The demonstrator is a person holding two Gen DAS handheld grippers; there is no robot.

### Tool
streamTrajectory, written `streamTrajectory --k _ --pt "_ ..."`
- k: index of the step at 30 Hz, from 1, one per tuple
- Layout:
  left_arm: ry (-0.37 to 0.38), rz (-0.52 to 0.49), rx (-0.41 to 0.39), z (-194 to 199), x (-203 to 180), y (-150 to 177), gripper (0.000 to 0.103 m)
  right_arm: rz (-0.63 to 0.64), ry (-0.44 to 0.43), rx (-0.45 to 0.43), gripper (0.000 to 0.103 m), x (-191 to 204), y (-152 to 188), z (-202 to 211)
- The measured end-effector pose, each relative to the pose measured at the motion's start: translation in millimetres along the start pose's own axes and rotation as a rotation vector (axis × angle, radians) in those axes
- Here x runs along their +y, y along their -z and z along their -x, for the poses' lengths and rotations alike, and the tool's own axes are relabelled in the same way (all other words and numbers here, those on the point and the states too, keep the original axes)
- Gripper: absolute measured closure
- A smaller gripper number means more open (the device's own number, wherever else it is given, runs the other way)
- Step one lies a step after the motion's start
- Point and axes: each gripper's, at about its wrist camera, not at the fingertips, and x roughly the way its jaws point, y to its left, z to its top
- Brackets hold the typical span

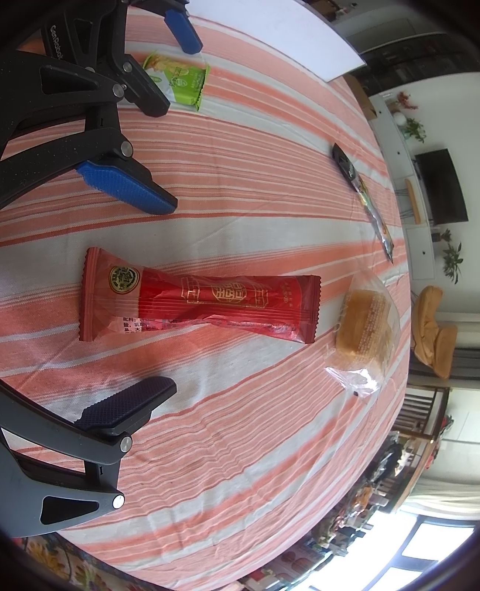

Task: Organize snacks
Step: 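Grasp the green cracker pack with the left tool while the right tool grasps the red packet, then carry both packs into the cardboard box and open both tools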

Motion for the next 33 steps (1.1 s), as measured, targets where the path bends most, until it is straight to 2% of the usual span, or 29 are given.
streamTrajectory --k 1,3,5,6,8,10,12,14,16,17,18,19,21,22,23,24,25,28,33 --pt "0.017 -0.006 0.027 -0.2 1.8 -2.8 0.0 -0.036 -0.037 -0.016 0.013 -5.6 -0.4 4.3" --pt "0.078 0.036 0.063 3.6 10.9 -6.0 0.0 -0.15 -0.128 -0.102 0.013 -26.6 -1.3 21.7" --pt "0.149 0.106 0.077 10.5 23.7 -5.0 0.001 -0.308 -0.227 -0.214 0.013 -60.0 1.5 42.0" --pt "0.158 0.122 0.073 14.5 28.1 -3.5 0.002 -0.39 -0.271 -0.24 0.013 -77.6 4.3 46.6" --pt "0.137 0.093 0.049 23.6 27.1 1.4 0.002 -0.518 -0.314 -0.207 0.012 -103.9 7.0 42.9" --pt "0.111 0.035 0.049 23.7 20.3 2.7 0.002 -0.573 -0.347 -0.111 0.012 -115.2 2.7 31.5" --pt "0.1 0.005 0.068 18.5 12.3 0.6 0.006 -0.548 -0.372 -0.012 0.012 -111.6 -9.0 20.8" --pt "0.079 -0.01 0.085 12.8 3.3 -4.9 0.011 -0.448 -0.375 0.108 0.014 -96.3 -28.8 9.7" --pt "0.039 -0.037 0.092 7.3 -6.0 -8.5 0.018 -0.324 -0.331 0.178 0.014 -74.8 -46.4 6.3" --pt "0.016 -0.065 0.095 5.7 -11.9 -7.9 0.028 -0.256 -0.296 0.197 0.014 -63.0 -54.0 6.1" --pt "0.003 -0.086 0.067 10.0 -16.0 -6.0 0.048 -0.192 -0.264 0.213 0.014 -50.7 -59.7 5.4" --pt "0.011 -0.099 0.048 13.7 -19.3 -4.5 0.054 -0.144 -0.245 0.23 0.014 -40.5 -63.0 3.6" --pt "-0.001 -0.103 0.041 17.2 -20.5 -0.4 0.054 -0.083 -0.224 0.275 0.016 -25.3 -64.6 -3.2" --pt "0.016 -0.086 0.044 18.5 -17.1 1.6 0.054 -0.07 -0.207 0.286 0.019 -23.3 -62.8 -6.8" --pt "0.047 -0.057 0.043 21.7 -11.9 3.7 0.054 -0.058 -0.193 0.301 0.045 -21.1 -60.3 -10.4" --pt "0.083 -0.022 0.037 27.5 -5.4 5.6 0.054 -0.054 -0.192 0.327 0.088 -20.9 -56.2 -15.2" --pt "0.111 0.007 0.024 35.3 0.5 6.6 0.054 -0.073 -0.2 0.322 0.086 -25.8 -50.9 -15.2" --pt "0.187 0.074 -0.033 69.2 15.1 7.1 0.054 -0.112 -0.213 0.275 0.089 -36.2 -44.4 0.2" --pt "0.298 0.167 -0.118 131.8 44.6 7.0 0.054 -0.175 -0.358 0.193 0.09 -35.8 -52.0 47.8"
